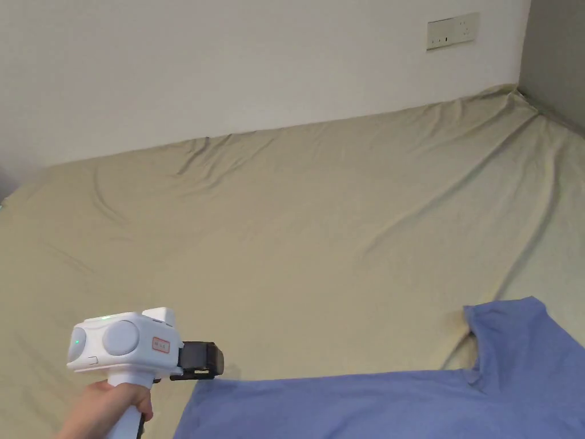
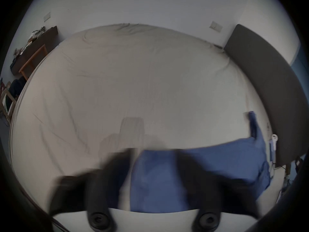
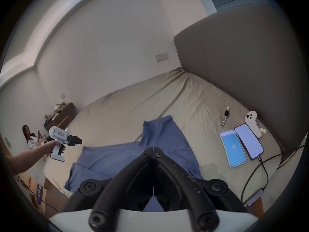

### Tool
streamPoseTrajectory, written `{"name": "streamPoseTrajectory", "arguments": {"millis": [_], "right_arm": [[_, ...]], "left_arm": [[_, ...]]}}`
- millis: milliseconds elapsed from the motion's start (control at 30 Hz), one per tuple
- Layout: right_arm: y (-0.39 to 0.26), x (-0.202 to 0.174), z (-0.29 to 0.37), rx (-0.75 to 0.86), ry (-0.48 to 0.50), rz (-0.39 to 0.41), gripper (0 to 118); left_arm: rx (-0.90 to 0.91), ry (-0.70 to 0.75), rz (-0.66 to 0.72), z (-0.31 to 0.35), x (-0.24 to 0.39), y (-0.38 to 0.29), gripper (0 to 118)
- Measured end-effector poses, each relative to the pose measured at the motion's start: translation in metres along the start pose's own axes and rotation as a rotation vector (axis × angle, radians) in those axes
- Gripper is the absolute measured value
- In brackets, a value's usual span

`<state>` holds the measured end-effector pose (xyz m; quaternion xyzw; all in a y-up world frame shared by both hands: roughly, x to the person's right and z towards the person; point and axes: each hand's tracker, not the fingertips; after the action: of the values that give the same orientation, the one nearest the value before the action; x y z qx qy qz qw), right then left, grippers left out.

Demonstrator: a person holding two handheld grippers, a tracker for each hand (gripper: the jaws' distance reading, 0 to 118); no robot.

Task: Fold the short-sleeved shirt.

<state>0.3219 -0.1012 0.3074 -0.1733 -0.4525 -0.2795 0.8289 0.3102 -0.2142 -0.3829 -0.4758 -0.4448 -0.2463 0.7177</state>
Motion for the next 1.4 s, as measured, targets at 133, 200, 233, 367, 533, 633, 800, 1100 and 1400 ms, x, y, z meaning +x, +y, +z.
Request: {"name": "streamPoseTrajectory", "arguments": {"millis": [133, 200, 233, 367, 533, 633, 800, 1100, 1400], "right_arm": [[-0.006, 0.005, -0.009, -0.038, -0.023, 0.006, 0], [-0.006, 0.01, -0.013, -0.057, -0.023, -0.02, 0], [-0.007, 0.012, -0.016, -0.064, -0.023, -0.028, 0], [-0.004, 0.02, -0.038, -0.077, -0.047, -0.025, 0], [0.023, 0.039, -0.108, -0.145, -0.067, -0.023, 0], [0.044, 0.054, -0.166, -0.226, -0.097, -0.002, 0], [0.065, 0.074, -0.262, -0.437, -0.097, 0.036, 118], [0.058, 0.094, -0.355, -0.556, -0.196, 0.128, 63], [0.046, 0.047, -0.316, -0.477, -0.172, 0.216, 2]], "left_arm": [[-0.056, 0.068, -0.064, -0.035, 0.011, -0.009, 107], [-0.119, 0.04, -0.097, -0.05, 0.013, -0.018, 92], [-0.121, 0.0, -0.113, -0.053, 0.013, -0.025, 87], [-0.031, -0.045, -0.027, -0.037, 0.002, -0.028, 40], [-0.003, -0.051, -0.108, -0.021, 0.006, -0.033, 3], [0.03, -0.048, -0.099, -0.013, 0.007, -0.032, 3], [0.082, -0.083, -0.051, 0.011, 0.011, -0.032, 3], [0.134, -0.101, -0.104, 0.036, 0.022, -0.039, 3], [0.134, -0.077, -0.054, 0.026, 0.023, -0.041, 3]]}}
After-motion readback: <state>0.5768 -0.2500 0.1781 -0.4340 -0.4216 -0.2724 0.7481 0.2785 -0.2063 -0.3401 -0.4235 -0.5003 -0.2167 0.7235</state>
